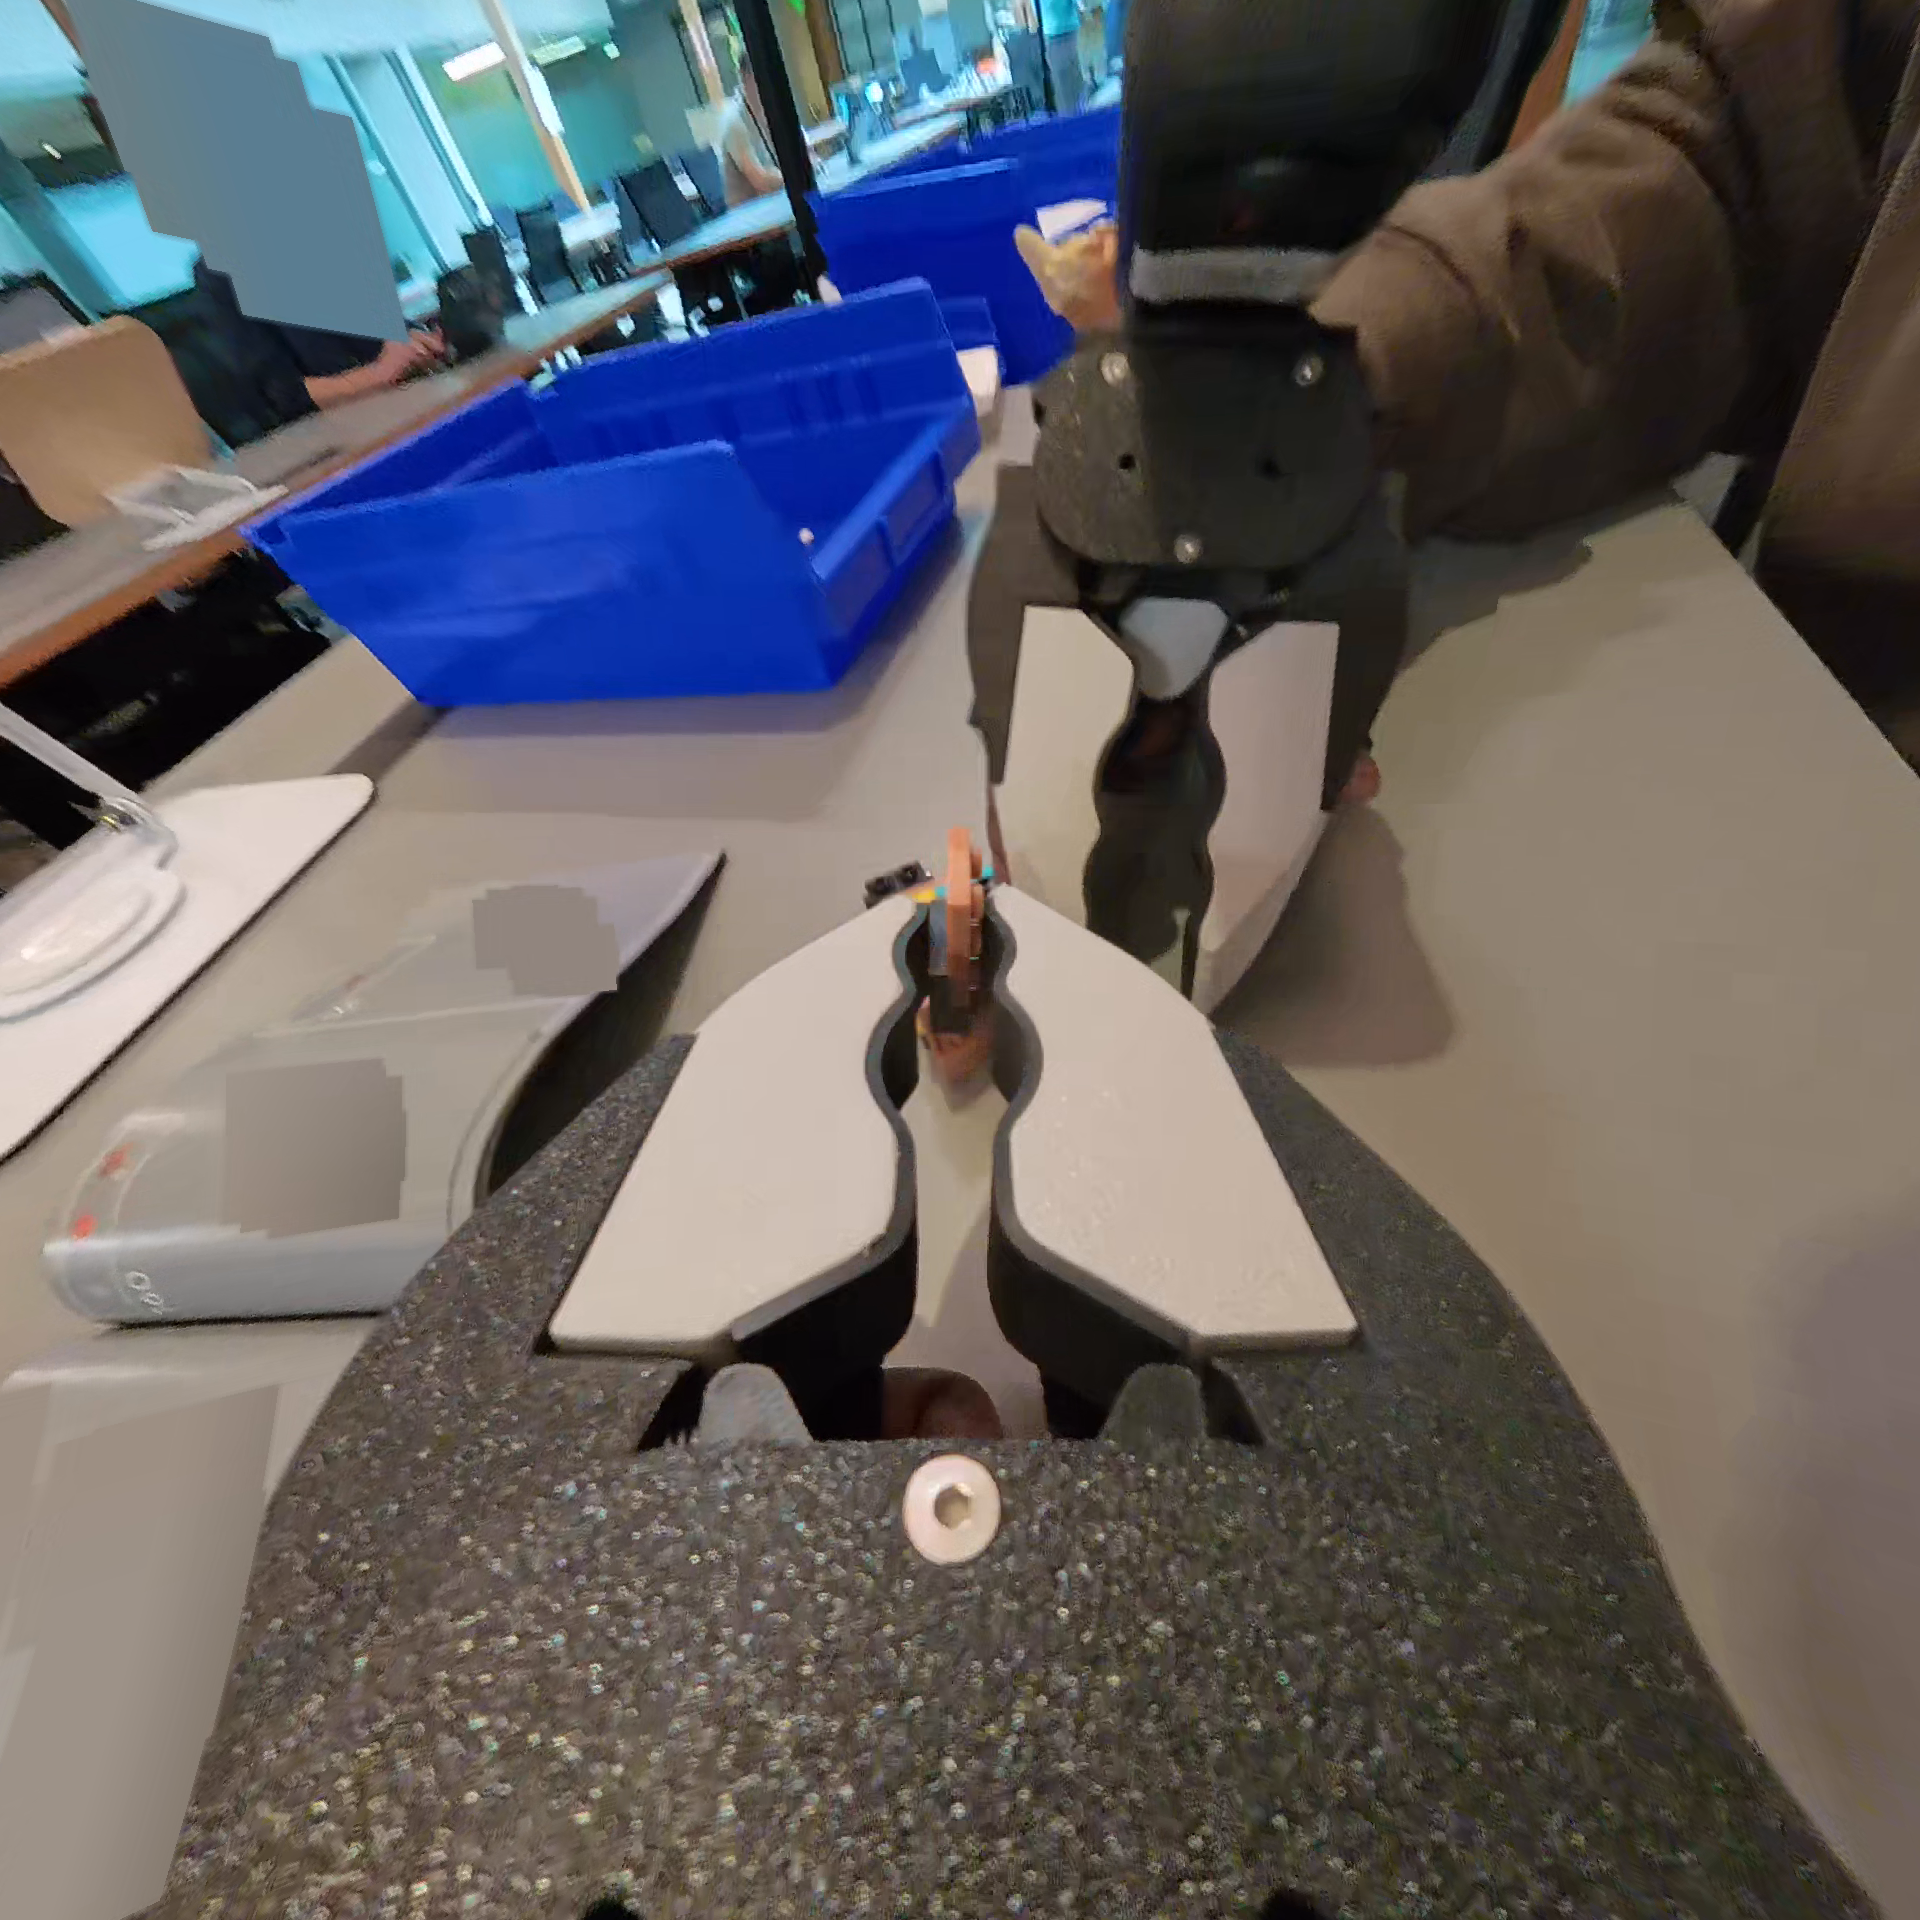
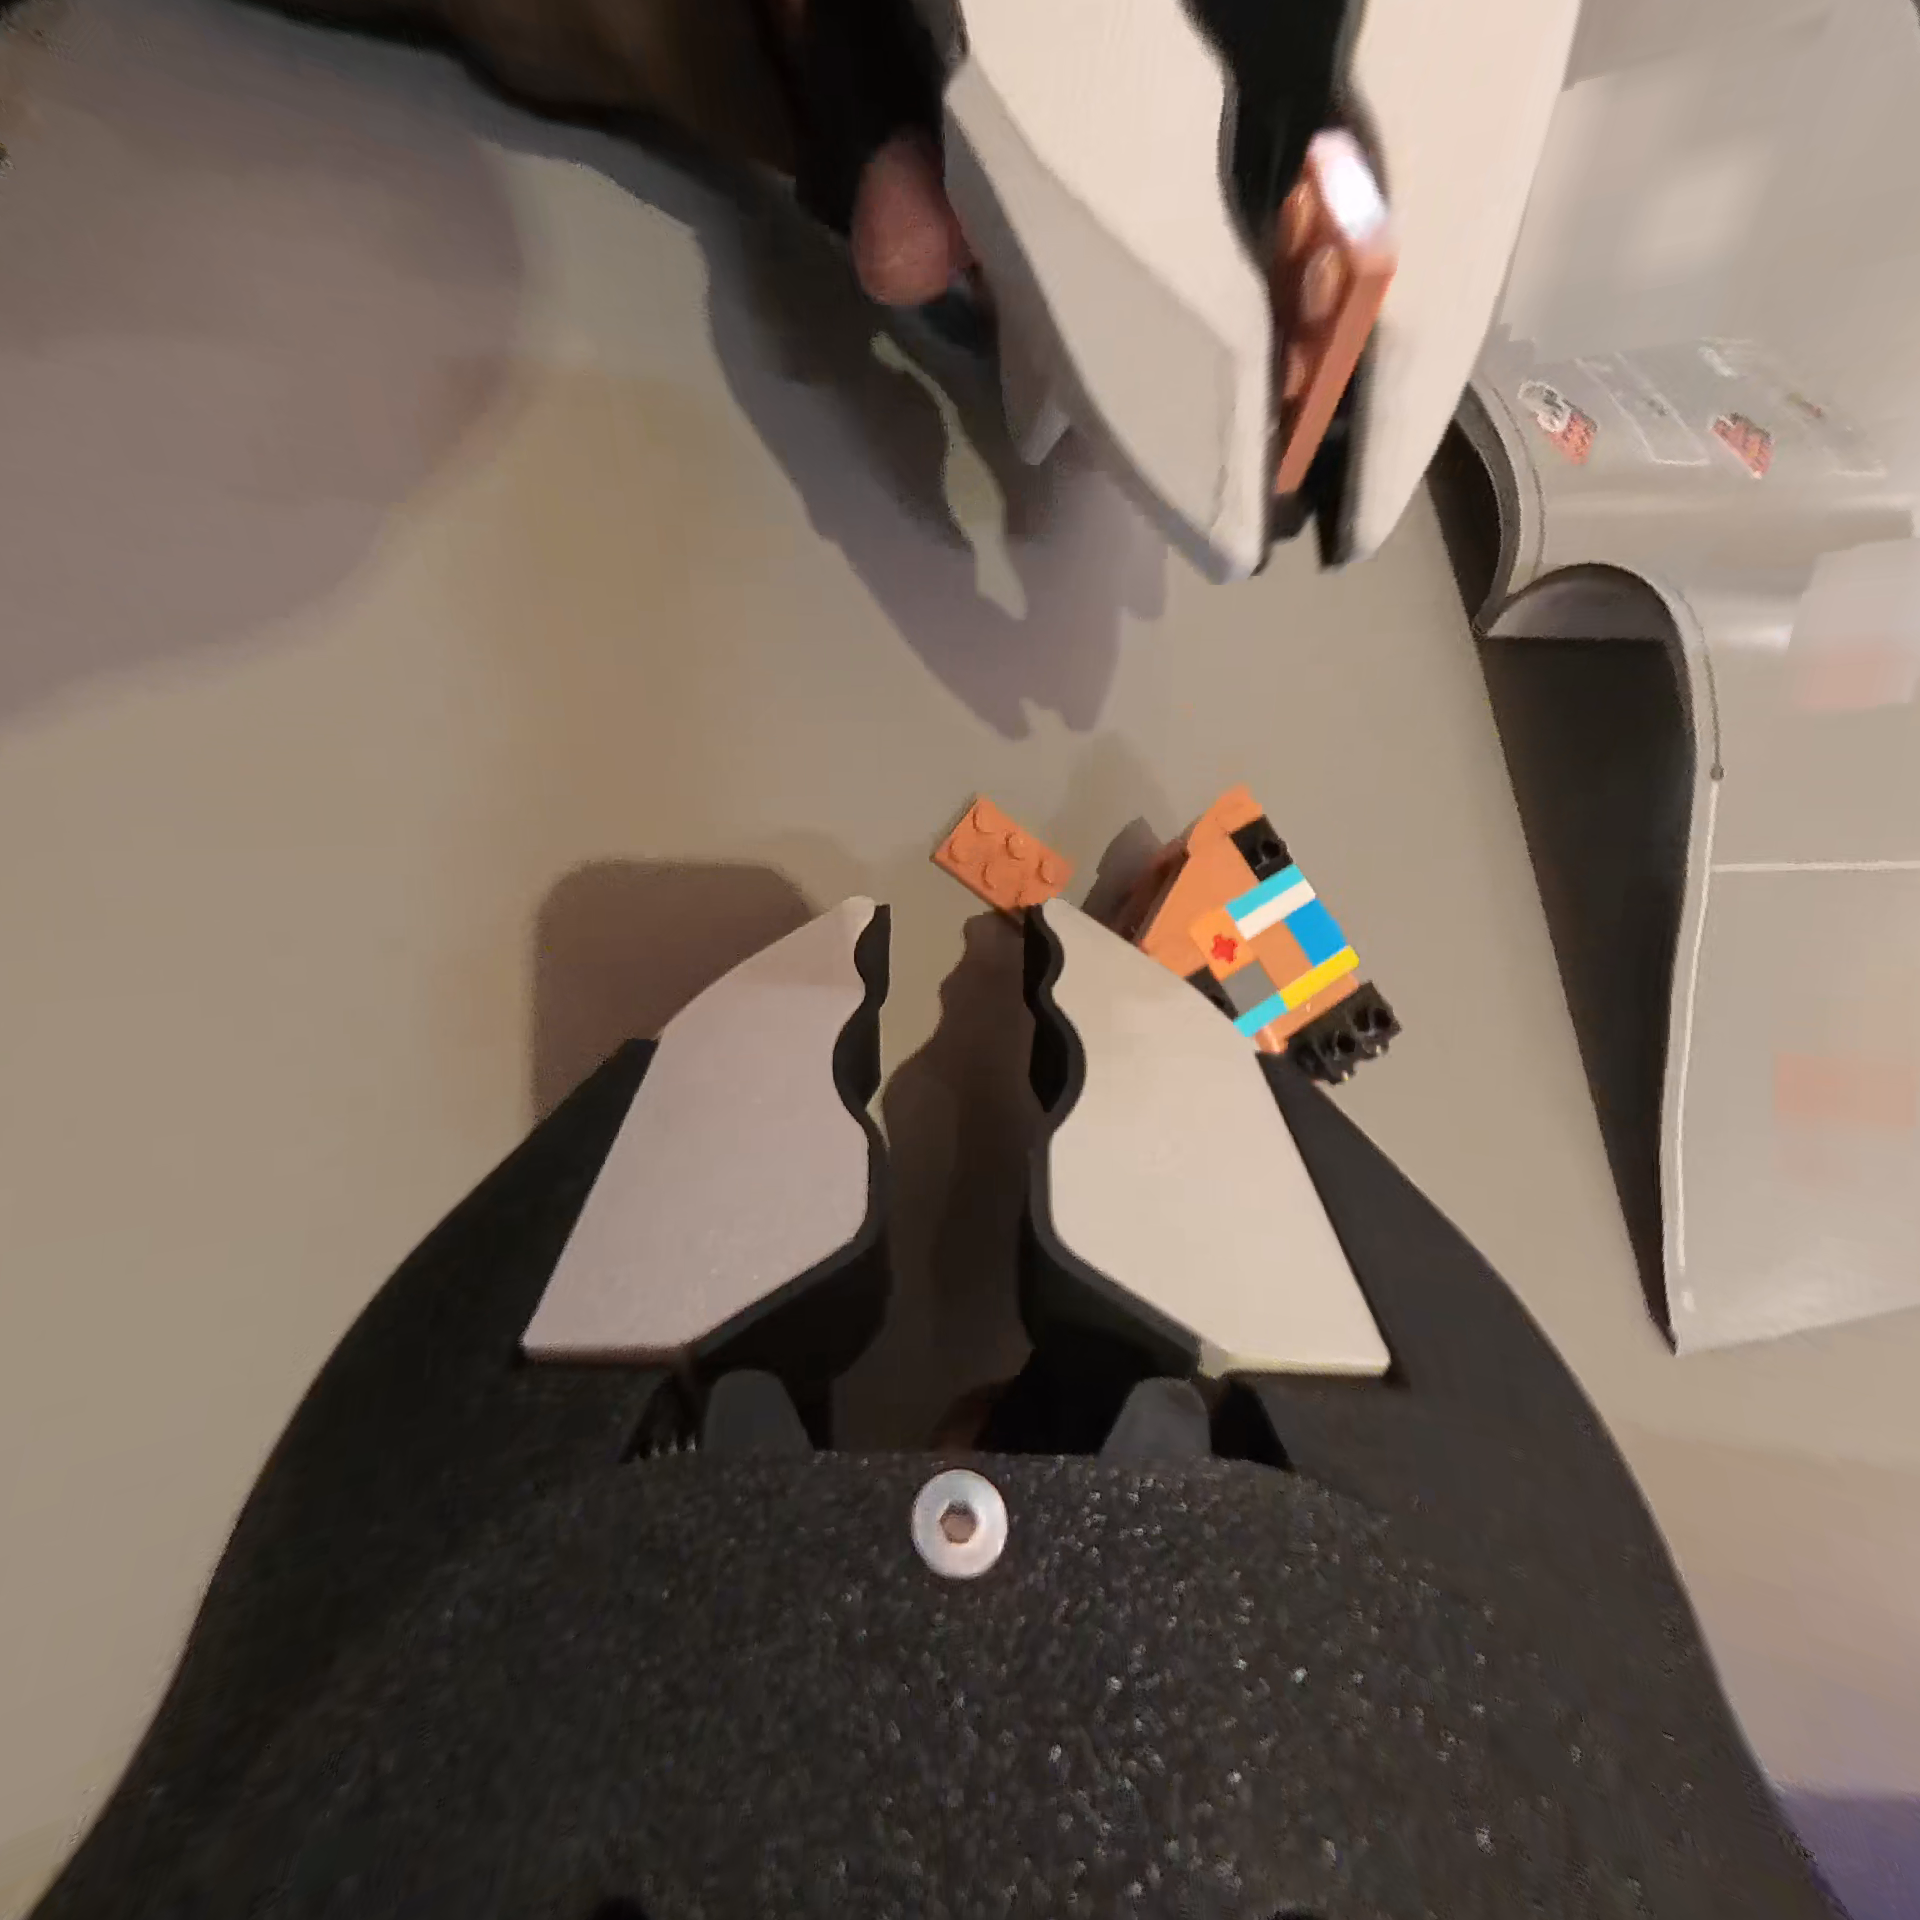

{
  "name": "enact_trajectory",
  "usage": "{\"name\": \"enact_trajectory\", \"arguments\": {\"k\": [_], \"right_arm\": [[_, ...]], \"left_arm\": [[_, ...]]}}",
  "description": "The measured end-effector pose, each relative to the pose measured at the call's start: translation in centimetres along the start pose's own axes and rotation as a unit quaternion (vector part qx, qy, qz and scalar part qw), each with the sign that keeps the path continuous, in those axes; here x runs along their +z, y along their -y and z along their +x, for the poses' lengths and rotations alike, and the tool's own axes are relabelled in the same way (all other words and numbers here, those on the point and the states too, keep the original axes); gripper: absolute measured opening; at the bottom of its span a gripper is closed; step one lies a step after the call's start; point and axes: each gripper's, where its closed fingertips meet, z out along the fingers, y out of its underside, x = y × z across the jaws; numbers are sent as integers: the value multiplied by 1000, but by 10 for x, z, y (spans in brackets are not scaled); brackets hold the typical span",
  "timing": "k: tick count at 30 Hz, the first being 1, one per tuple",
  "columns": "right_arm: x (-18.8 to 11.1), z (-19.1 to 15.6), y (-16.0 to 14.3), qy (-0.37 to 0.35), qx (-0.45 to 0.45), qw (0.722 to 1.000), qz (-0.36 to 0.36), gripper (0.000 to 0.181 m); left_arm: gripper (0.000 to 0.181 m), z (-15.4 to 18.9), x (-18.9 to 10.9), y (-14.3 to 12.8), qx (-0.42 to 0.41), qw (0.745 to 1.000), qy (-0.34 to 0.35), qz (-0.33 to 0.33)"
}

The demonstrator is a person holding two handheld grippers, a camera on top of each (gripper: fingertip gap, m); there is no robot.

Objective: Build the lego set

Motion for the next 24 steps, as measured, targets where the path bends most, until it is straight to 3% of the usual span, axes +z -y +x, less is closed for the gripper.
{"name": "enact_trajectory", "arguments": {"k": [6, 11, 24], "right_arm": [[5, 11, 2, 23, -64, 998, -1, 37], [6, 11, 6, 103, -59, 993, 19, 42], [12, 8, -1, 182, -54, 982, -10, 39]], "left_arm": [[9, 3, -3, -7, -1, 1000, -11, -15], [8, 4, -5, -6, -2, 1000, -16, -15], [9, 4, -7, -5, -8, 1000, -25, -11]]}}
